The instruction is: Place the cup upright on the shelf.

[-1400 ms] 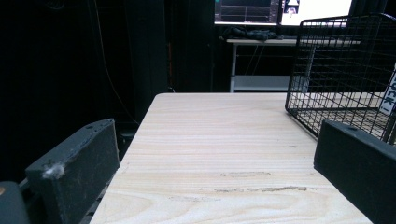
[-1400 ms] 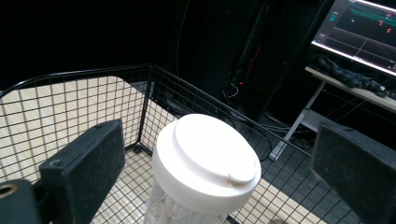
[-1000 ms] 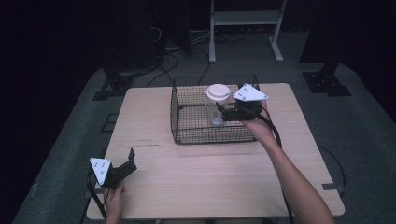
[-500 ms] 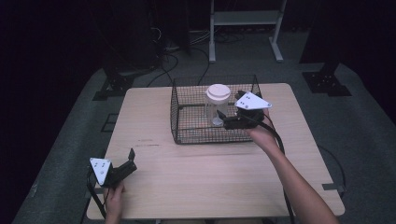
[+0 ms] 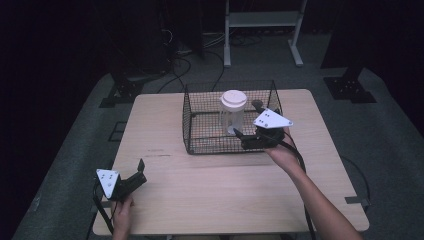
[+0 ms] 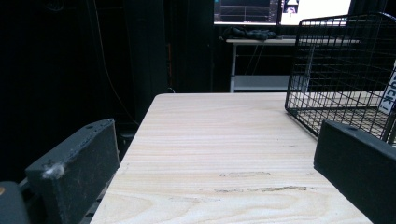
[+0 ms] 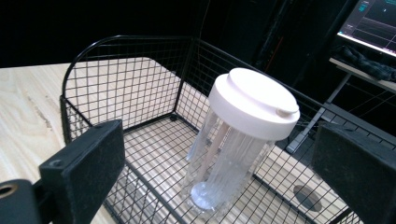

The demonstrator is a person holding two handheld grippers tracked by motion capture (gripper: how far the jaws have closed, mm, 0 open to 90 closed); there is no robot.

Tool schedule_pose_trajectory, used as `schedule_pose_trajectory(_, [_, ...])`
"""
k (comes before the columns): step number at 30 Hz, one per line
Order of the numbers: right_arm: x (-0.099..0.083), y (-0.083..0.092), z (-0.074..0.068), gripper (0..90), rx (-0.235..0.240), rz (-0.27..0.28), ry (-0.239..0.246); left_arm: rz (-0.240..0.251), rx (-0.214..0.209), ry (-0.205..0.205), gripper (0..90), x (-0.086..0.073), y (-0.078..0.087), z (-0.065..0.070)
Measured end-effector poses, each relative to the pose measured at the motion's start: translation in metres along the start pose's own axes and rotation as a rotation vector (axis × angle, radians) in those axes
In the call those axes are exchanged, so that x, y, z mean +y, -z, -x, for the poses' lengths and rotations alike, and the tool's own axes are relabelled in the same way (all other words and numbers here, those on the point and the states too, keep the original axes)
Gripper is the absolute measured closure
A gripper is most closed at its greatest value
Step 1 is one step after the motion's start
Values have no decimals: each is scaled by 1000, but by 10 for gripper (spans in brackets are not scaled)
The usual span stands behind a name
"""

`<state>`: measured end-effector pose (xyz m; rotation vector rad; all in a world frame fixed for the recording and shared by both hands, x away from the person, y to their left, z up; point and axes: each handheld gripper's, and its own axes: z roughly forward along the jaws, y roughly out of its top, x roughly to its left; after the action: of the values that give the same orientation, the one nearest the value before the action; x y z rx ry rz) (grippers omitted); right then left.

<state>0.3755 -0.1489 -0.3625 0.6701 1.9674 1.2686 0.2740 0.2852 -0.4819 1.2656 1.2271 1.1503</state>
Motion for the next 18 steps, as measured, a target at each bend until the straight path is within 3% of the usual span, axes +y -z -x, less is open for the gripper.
schedule_pose_trajectory(18, [-19, 15, -14, 24, 29, -6, -7, -3, 1, -6, 0, 0, 0, 0])
